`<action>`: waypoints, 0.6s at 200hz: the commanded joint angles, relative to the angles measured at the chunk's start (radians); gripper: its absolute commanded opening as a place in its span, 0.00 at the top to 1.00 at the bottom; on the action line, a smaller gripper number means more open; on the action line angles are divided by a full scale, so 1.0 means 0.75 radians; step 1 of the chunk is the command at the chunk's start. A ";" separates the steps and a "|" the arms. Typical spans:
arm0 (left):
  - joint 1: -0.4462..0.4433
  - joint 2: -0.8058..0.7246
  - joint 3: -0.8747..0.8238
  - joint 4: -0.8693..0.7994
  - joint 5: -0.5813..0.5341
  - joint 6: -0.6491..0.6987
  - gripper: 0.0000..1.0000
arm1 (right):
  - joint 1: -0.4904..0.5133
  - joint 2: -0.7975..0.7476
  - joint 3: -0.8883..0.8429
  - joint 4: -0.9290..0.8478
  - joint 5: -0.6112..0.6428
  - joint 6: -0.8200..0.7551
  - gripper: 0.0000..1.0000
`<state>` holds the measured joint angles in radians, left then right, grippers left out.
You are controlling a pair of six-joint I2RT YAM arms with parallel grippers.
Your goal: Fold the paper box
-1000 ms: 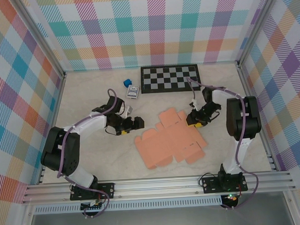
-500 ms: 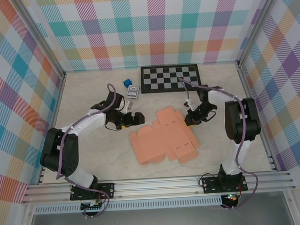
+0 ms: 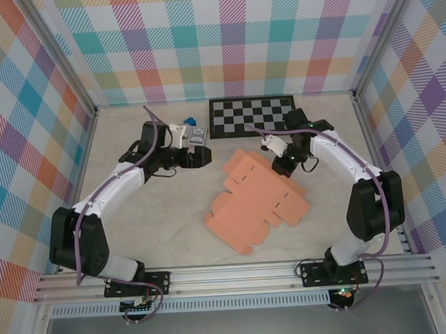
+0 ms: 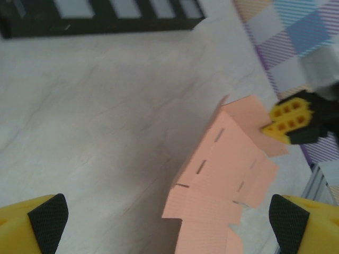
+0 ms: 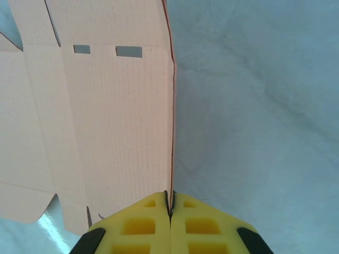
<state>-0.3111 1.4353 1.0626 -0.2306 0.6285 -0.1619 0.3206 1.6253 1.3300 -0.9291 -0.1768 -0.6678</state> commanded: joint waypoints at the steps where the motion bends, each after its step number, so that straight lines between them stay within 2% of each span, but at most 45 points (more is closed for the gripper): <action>1: -0.006 -0.072 -0.094 0.229 0.244 0.142 0.00 | -0.003 -0.049 0.013 -0.034 0.063 -0.306 0.99; 22: -0.080 -0.094 -0.120 0.253 0.221 0.290 0.00 | -0.002 -0.096 -0.016 -0.054 0.026 -0.542 1.00; 51: -0.177 -0.030 -0.107 0.239 0.143 0.408 0.00 | 0.006 -0.137 -0.003 -0.048 -0.019 -0.718 1.00; 83: -0.242 0.087 -0.079 0.284 0.176 0.357 0.00 | 0.054 -0.151 -0.010 -0.010 0.024 -0.812 1.00; 104: -0.304 0.133 -0.086 0.312 0.143 0.339 0.00 | 0.061 -0.167 -0.018 0.014 0.041 -0.824 1.00; 120: -0.343 0.182 -0.098 0.359 0.135 0.292 0.03 | 0.066 -0.184 -0.031 0.034 0.039 -0.837 1.00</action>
<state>-0.5220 1.5352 0.9894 -0.0414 0.7319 0.0757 0.3626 1.5276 1.3247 -0.9268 -0.1375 -1.2247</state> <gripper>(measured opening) 0.989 0.049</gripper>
